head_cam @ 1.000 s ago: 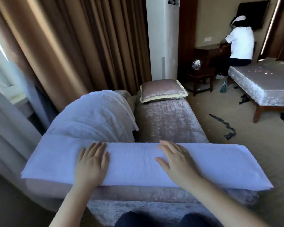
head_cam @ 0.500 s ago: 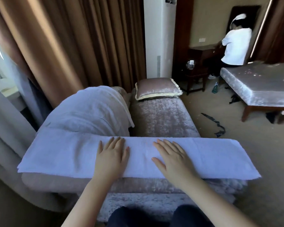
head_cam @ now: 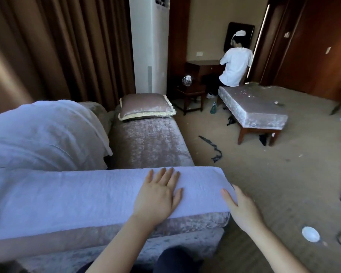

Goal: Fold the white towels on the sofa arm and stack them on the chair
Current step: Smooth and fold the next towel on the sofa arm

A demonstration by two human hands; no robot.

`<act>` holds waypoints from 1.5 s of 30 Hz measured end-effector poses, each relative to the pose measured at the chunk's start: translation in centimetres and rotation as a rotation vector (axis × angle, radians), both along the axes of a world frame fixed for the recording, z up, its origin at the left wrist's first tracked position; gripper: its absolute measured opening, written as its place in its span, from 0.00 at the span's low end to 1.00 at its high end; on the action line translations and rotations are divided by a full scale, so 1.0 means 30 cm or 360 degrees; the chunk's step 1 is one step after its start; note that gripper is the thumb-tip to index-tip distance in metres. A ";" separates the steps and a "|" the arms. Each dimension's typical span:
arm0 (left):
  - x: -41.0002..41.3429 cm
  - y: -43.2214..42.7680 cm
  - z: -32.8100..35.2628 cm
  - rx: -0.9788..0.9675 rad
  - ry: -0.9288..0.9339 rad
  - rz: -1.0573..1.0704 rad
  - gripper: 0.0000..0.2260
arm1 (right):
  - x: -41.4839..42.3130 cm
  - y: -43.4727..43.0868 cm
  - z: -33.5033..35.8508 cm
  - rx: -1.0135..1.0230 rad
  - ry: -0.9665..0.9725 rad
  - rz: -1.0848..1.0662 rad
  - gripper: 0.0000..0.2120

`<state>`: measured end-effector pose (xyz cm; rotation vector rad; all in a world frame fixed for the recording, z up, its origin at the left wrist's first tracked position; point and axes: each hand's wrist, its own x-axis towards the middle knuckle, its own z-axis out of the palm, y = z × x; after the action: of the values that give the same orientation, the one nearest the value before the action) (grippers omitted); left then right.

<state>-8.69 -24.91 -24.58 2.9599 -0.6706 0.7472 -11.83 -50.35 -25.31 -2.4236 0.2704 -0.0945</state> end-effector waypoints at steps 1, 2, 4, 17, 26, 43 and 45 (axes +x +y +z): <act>0.000 -0.001 -0.003 0.0003 -0.0036 -0.0001 0.24 | 0.000 0.004 0.007 0.0074 0.0006 -0.0009 0.19; -0.002 -0.003 -0.004 0.0007 -0.0059 -0.0001 0.24 | -0.002 0.009 0.013 0.0166 -0.0019 -0.0022 0.18; -0.004 -0.005 -0.007 0.0011 -0.0090 -0.0003 0.24 | -0.002 0.008 0.009 0.0375 -0.0112 -0.0074 0.16; -0.028 -0.001 0.042 -0.0358 0.0190 -0.0085 0.18 | -0.059 0.070 0.102 0.1153 -0.0634 -0.0282 0.06; -0.085 0.044 0.438 -0.2138 0.1144 -0.0215 0.16 | -0.070 0.422 0.316 0.0510 -0.1187 0.0495 0.06; -0.017 0.110 0.616 -0.1990 0.0957 -0.0061 0.11 | -0.100 0.617 0.060 0.0736 -0.1125 -0.0322 0.18; -0.011 0.107 0.622 -0.1986 0.0984 -0.0101 0.11 | -0.090 0.632 0.068 0.0720 -0.1138 -0.0338 0.13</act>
<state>-9.02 -21.70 -5.91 1.8027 -0.1208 0.0847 -14.53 -31.38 -23.28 -1.7693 0.1881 -0.8732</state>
